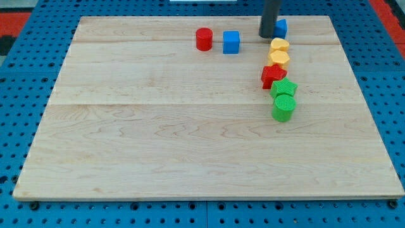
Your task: Slide the triangle above the heart
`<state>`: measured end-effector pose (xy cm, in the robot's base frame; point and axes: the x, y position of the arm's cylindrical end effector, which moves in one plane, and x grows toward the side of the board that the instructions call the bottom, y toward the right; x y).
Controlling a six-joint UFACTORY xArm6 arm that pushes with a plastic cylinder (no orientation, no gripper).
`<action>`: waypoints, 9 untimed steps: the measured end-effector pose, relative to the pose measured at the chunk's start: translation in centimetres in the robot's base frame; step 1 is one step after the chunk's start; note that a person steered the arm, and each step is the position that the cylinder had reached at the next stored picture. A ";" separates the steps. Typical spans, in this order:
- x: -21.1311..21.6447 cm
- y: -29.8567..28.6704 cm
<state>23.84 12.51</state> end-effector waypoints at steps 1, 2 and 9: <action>-2.8 1.1; -2.8 7.4; -1.6 -4.3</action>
